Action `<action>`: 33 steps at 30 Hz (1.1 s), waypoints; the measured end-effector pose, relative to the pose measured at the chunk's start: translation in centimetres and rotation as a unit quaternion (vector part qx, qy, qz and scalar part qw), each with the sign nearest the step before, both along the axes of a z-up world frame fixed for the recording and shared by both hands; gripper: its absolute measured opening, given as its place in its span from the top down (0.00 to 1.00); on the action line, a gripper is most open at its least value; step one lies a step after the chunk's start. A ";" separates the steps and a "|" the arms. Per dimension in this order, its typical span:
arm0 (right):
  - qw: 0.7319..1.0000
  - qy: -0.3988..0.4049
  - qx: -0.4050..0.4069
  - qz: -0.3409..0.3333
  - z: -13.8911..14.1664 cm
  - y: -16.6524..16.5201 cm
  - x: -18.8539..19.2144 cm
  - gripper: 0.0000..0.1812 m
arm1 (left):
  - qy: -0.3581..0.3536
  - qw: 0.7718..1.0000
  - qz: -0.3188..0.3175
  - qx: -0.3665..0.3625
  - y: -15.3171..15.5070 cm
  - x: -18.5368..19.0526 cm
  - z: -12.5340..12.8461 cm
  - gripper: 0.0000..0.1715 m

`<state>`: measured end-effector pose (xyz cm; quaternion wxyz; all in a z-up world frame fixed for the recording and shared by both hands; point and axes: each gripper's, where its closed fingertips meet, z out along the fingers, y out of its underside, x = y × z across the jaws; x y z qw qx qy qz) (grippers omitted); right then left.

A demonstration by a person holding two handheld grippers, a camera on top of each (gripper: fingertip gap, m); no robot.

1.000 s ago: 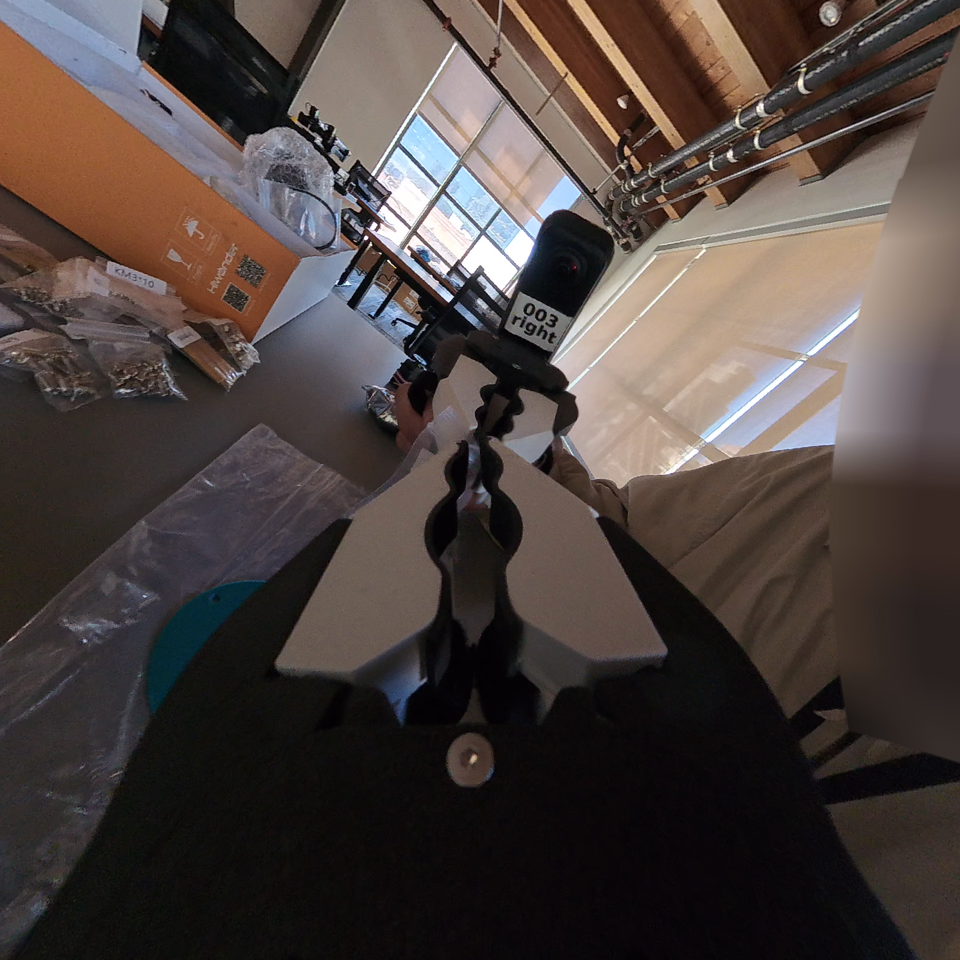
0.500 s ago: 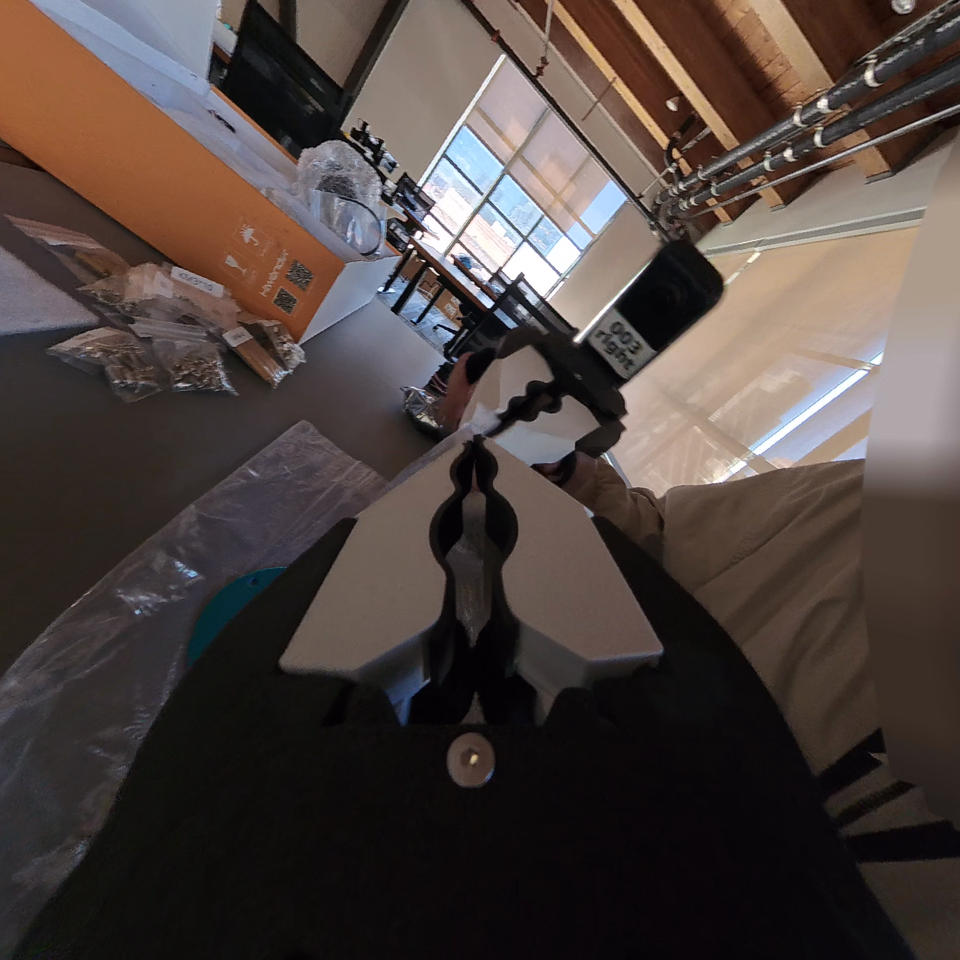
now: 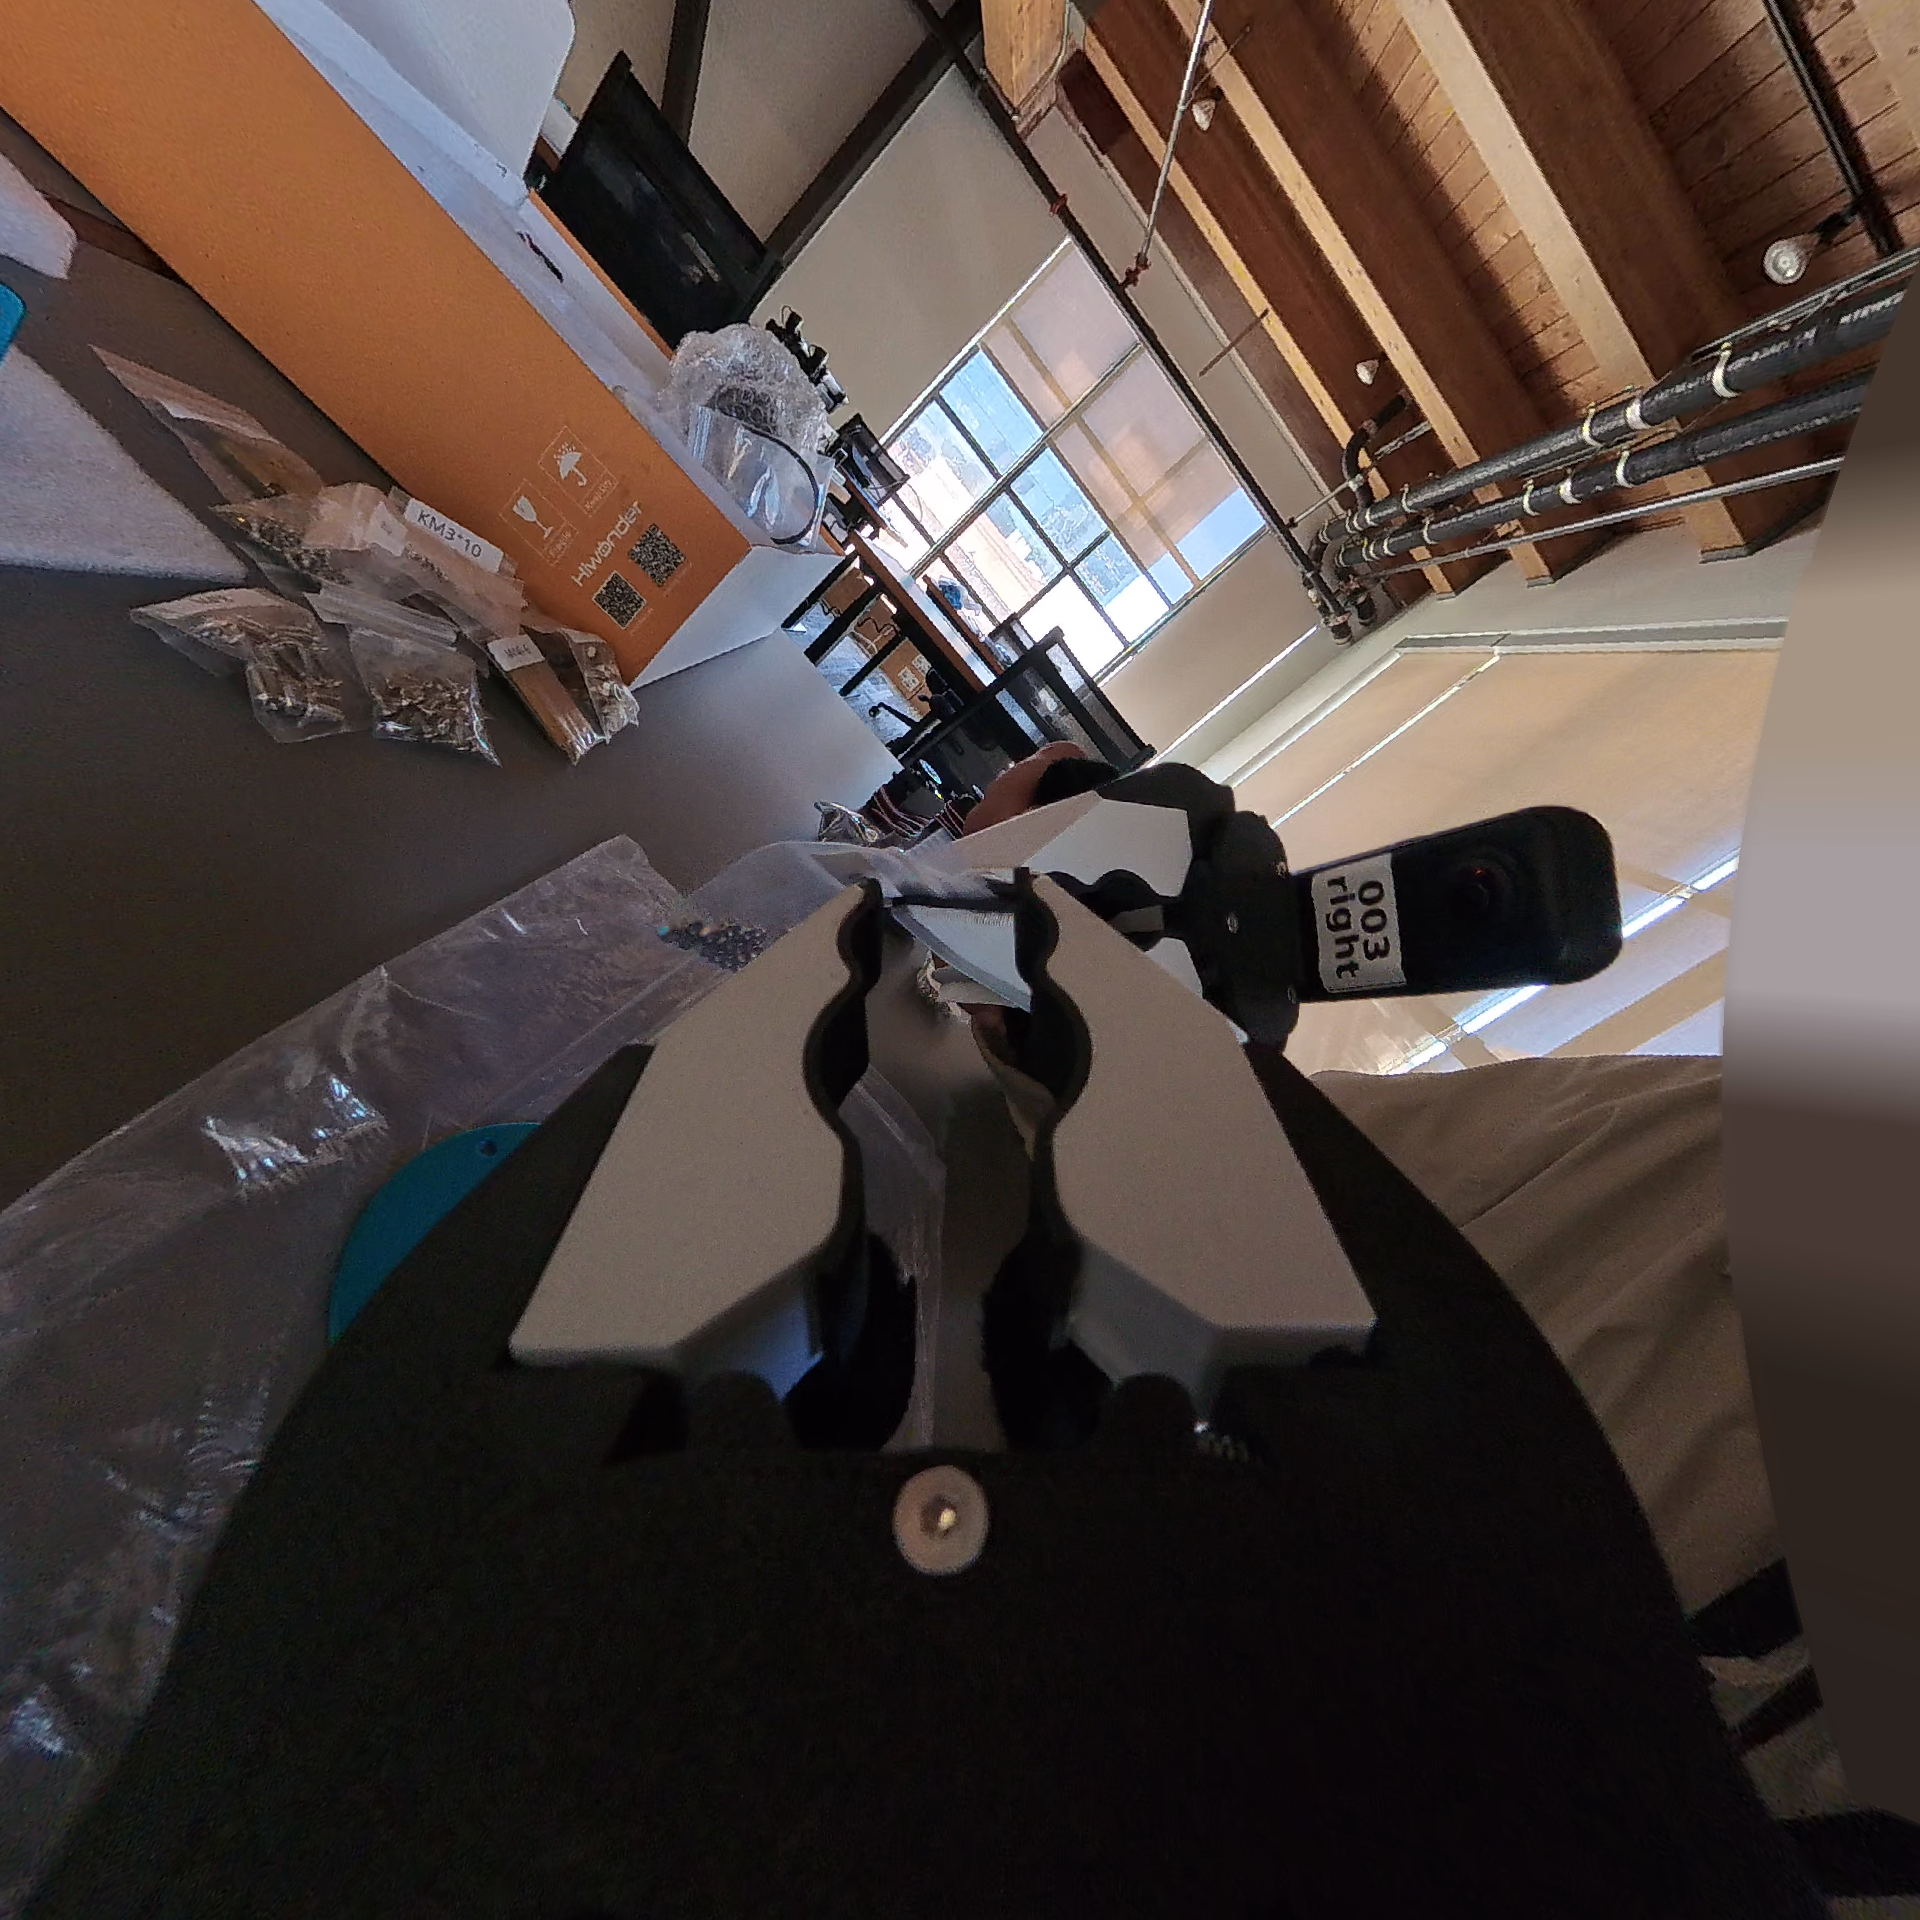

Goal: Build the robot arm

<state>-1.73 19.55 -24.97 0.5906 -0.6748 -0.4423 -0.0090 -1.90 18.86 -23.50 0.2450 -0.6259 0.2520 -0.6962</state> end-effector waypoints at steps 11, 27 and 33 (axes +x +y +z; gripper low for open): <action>1.000 0.017 -0.015 0.003 -0.1 0.0 -0.1 1.00 | 0.007 1.000 0.009 0.013 0.1 -0.1 -0.1 0.97; 0.902 0.259 -0.312 0.148 -0.3 -2.6 -1.2 0.91 | 0.047 0.990 -0.019 0.134 -1.4 0.0 -0.1 1.00; 0.859 0.302 -0.370 0.186 0.1 -3.0 -0.5 0.96 | 0.078 0.977 -0.041 0.194 -2.6 0.2 -0.6 1.00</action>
